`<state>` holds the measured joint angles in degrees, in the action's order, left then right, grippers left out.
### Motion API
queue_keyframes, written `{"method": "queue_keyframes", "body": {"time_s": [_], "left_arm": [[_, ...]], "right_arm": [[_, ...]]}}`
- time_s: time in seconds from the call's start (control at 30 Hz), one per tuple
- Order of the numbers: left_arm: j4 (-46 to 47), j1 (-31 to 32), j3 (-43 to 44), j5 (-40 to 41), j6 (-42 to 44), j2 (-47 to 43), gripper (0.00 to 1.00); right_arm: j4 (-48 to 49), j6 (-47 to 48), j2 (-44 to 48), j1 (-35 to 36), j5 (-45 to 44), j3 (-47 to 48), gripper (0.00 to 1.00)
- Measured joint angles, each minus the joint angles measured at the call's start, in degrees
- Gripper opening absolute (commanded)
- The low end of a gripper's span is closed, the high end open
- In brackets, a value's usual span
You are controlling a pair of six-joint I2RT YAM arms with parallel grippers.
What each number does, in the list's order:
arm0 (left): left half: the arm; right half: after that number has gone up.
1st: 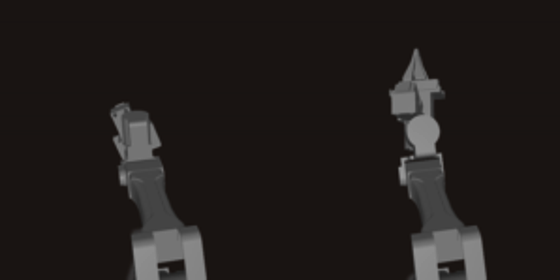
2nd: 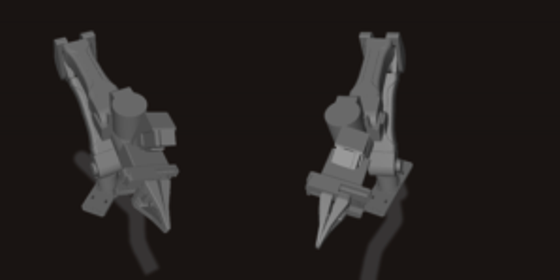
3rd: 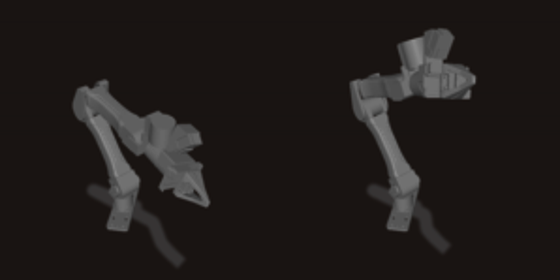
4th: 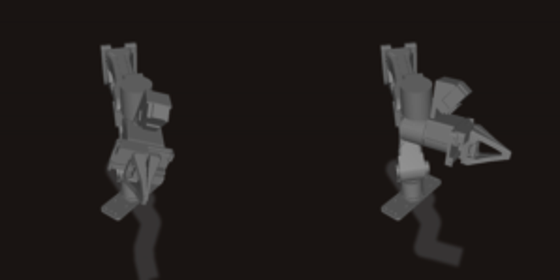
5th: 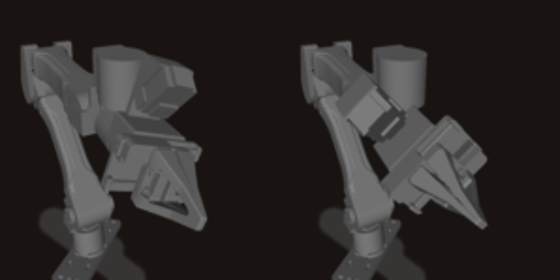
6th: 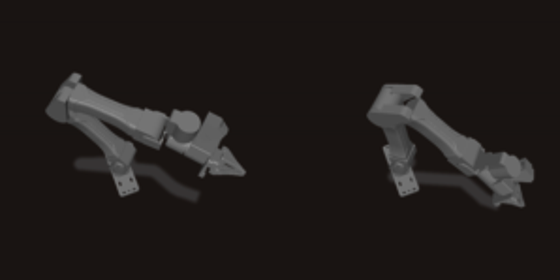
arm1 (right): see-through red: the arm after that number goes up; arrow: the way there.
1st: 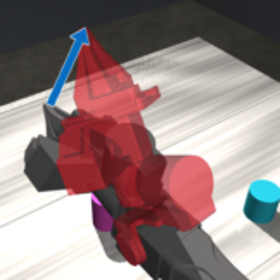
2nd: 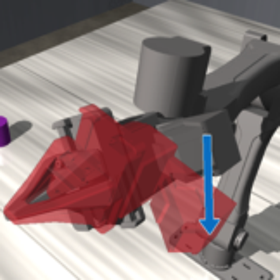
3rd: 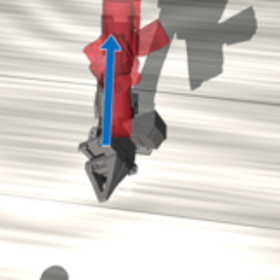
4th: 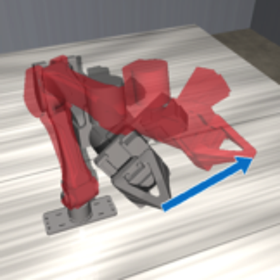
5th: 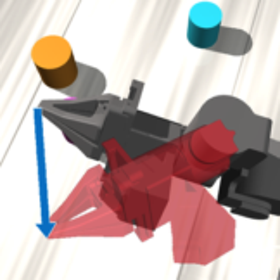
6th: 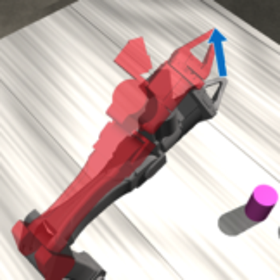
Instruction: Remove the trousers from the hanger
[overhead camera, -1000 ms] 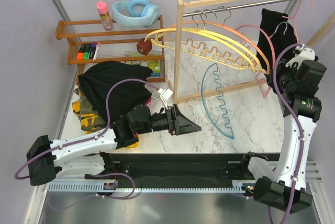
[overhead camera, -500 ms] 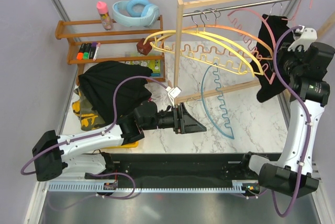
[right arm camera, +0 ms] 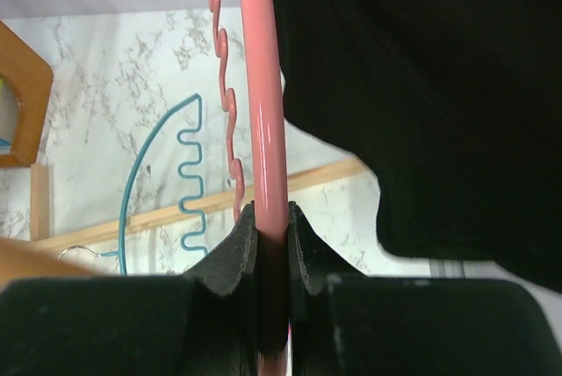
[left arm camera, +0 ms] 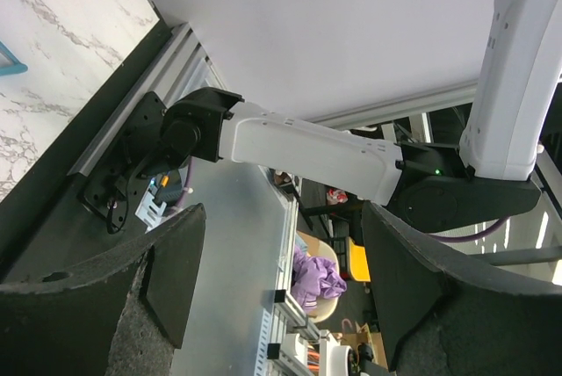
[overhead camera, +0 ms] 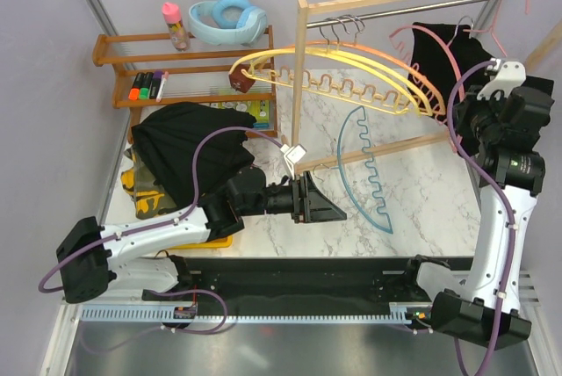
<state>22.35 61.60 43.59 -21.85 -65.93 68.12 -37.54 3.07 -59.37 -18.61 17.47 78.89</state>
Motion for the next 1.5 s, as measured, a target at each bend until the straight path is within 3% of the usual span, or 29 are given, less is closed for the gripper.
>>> {"method": "queue_keyframes", "body": {"time_s": [0.27, 0.5, 0.97, 1.5], "left_arm": [[0.00, 0.00, 0.00, -1.01, 0.00, 0.20, 0.78], [0.00, 0.00, -0.02, -1.14, 0.00, 0.20, 0.78], [0.09, 0.00, 0.00, -1.22, 0.00, 0.20, 0.78], [0.52, 0.00, -0.02, -1.27, -0.02, 0.20, 0.78]], "right_arm": [[0.28, -1.77, -0.42, -3.56, 1.38, -2.45, 0.01], [-0.81, -1.84, -8.35, -3.61, 10.91, 11.06, 0.00], [-4.92, -3.61, -9.70, -1.46, 13.55, 21.38, 0.01], [-8.50, -4.83, -6.25, -1.38, 12.79, 20.90, 0.01]]}}
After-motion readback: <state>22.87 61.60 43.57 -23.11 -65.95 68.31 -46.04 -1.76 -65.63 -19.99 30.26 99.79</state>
